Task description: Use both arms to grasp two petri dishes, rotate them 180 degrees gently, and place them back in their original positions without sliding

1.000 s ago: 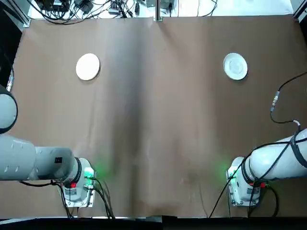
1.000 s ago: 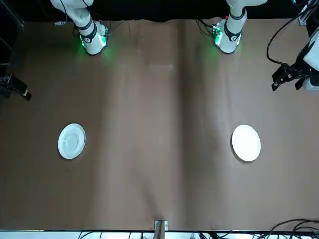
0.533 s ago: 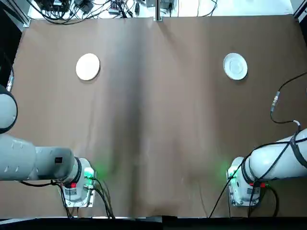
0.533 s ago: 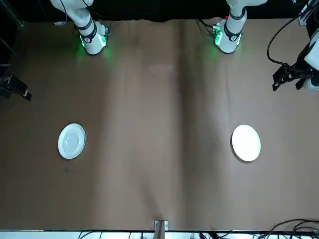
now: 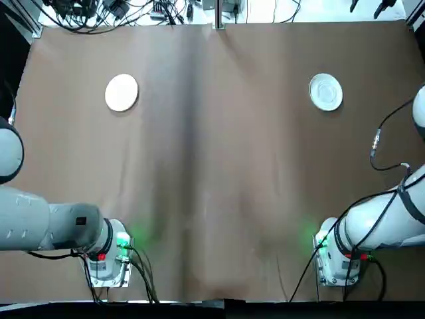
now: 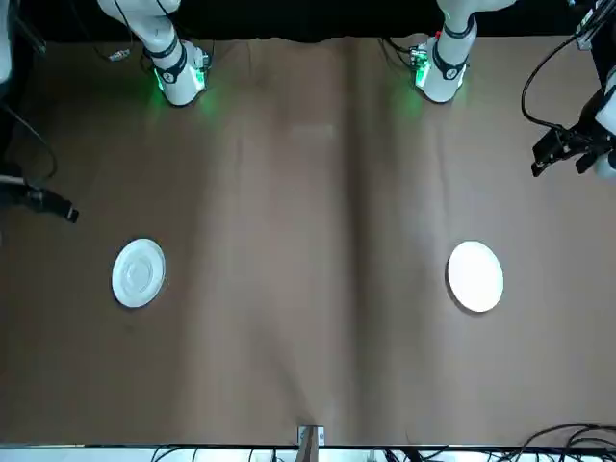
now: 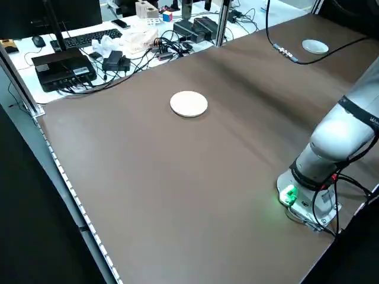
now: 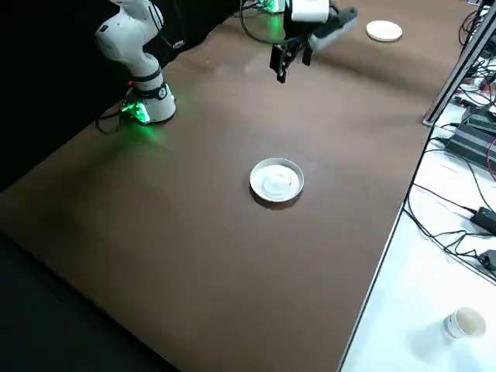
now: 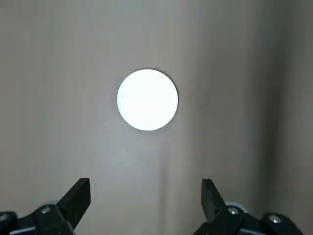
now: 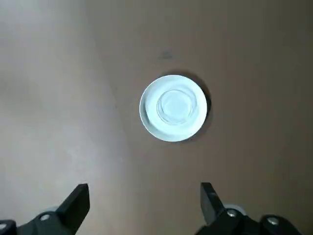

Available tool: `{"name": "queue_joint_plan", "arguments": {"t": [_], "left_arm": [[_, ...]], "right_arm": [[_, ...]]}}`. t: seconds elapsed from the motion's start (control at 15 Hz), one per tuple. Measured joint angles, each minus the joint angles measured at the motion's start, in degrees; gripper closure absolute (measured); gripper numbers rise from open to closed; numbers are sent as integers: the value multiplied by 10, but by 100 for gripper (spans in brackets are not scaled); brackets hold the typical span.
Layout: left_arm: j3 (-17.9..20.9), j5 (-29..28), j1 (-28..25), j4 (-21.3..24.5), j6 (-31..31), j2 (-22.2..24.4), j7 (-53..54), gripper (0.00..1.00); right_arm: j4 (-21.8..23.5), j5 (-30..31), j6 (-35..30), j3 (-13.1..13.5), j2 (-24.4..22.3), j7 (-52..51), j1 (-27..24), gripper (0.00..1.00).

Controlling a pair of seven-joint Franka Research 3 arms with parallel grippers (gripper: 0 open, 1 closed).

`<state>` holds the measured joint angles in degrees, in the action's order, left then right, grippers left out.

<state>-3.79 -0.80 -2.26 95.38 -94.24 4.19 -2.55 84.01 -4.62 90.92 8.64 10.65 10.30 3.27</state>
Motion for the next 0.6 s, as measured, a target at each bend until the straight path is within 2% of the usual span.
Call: {"name": "queue_joint_plan", "arguments": {"t": [0.13,0.27,0.6], "left_arm": [[-1,0,0,19,-13,0,37,0],[-3,0,0,61,-42,-1,106,0],[-5,0,2,120,-110,-22,207,1]], "right_arm": [[4,0,19,0,22,31,0,0],[27,-1,65,0,45,132,-2,0],[50,-1,138,0,90,330,-8,0]]}}
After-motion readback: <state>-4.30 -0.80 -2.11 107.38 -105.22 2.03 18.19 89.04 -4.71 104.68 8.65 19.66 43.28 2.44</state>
